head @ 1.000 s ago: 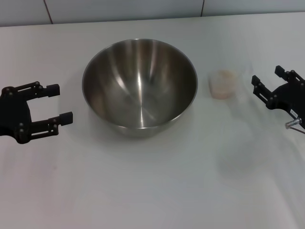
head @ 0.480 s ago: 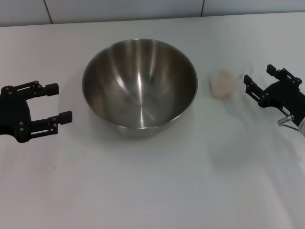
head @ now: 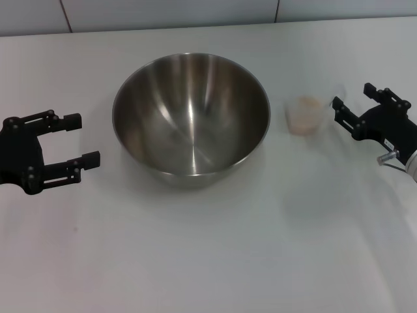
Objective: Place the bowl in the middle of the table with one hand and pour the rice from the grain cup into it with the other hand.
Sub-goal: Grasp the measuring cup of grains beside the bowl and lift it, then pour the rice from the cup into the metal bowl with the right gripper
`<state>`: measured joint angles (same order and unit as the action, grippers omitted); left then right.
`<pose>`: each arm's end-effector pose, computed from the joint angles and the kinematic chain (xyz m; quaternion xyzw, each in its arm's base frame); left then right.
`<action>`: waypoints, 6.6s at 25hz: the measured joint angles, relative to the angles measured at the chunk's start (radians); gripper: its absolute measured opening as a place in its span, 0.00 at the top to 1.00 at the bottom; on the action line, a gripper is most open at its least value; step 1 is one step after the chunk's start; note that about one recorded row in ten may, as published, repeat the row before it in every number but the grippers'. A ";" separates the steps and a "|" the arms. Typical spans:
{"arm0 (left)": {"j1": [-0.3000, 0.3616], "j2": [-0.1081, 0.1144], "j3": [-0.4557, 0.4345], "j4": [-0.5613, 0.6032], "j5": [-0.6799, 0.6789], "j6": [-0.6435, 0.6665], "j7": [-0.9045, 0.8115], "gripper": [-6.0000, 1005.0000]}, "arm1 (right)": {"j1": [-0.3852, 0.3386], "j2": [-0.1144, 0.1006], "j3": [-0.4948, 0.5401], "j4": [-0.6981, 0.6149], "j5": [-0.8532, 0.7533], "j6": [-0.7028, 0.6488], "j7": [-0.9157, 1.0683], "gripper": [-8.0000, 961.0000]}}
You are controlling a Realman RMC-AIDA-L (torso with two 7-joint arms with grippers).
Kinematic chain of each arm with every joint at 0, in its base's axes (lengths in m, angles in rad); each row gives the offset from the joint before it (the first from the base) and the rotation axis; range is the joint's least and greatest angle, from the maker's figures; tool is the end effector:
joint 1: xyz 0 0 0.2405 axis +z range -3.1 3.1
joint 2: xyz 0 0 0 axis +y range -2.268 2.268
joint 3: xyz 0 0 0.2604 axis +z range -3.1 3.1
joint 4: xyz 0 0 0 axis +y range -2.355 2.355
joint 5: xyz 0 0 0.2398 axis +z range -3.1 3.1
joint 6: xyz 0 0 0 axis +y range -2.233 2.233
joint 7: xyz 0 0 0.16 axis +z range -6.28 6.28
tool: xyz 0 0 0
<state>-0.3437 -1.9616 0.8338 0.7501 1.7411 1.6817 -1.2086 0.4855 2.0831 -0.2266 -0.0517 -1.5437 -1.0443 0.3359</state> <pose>-0.3059 0.3249 0.0469 -0.9434 -0.1163 -0.2599 0.1702 0.3772 0.3565 -0.0536 -0.7936 0.2378 0.2039 0.5216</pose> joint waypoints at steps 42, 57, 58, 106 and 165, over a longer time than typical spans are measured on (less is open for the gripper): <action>-0.008 -0.003 0.001 0.000 0.000 -0.009 0.001 0.25 | 0.054 0.002 0.004 0.001 0.004 0.062 0.000 0.28; -0.010 -0.004 0.001 0.001 0.000 -0.008 0.001 0.25 | 0.047 0.003 0.003 0.001 0.002 0.058 -0.049 0.49; -0.010 -0.004 0.002 0.001 0.000 -0.014 0.001 0.25 | 0.047 0.003 0.003 0.002 0.002 0.058 -0.052 0.60; -0.014 -0.010 -0.001 0.003 0.000 -0.030 0.003 0.25 | 0.176 0.000 -0.024 -0.062 0.008 -0.125 -0.342 0.99; -0.023 -0.019 -0.027 0.011 -0.005 -0.034 0.003 0.25 | 0.274 0.006 -0.282 0.042 -0.007 -0.335 -1.841 0.99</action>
<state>-0.3667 -1.9802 0.8066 0.7607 1.7363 1.6476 -1.2056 0.7593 2.0890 -0.5085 -0.0093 -1.5503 -1.3794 -1.5047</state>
